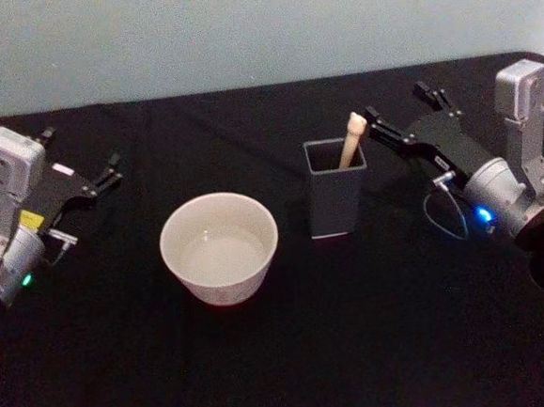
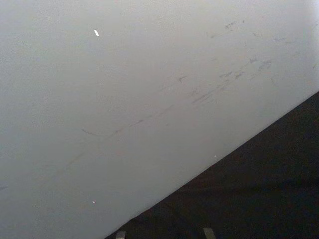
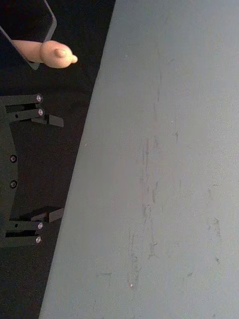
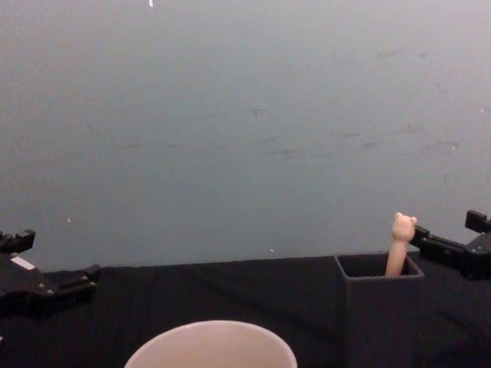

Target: Pick up the stirring spoon with one hand, stir inside the cup, then place it back in its original position.

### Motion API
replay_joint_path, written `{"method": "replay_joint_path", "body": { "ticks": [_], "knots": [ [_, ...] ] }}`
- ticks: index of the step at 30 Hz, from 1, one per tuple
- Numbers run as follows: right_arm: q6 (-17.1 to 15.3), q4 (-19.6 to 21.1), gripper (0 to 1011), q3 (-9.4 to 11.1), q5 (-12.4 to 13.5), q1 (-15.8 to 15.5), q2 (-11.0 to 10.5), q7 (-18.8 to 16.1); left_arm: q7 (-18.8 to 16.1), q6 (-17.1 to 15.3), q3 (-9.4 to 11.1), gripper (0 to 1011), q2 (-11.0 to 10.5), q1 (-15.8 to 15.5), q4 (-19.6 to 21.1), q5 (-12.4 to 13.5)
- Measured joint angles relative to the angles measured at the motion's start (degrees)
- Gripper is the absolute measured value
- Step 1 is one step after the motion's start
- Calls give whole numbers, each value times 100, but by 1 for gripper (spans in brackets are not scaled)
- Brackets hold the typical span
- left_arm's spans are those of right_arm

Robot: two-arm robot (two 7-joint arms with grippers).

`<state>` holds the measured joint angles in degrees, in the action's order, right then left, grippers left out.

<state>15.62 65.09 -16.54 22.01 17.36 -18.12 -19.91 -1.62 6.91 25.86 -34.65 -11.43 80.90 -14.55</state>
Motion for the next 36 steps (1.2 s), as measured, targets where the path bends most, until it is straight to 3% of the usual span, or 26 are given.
{"method": "replay_joint_path", "body": {
  "ticks": [36],
  "knots": [
    [30,78,1004,10,71,-9,-30,-47,0,0,0,1001,0,0,0,0]
  ]
}}
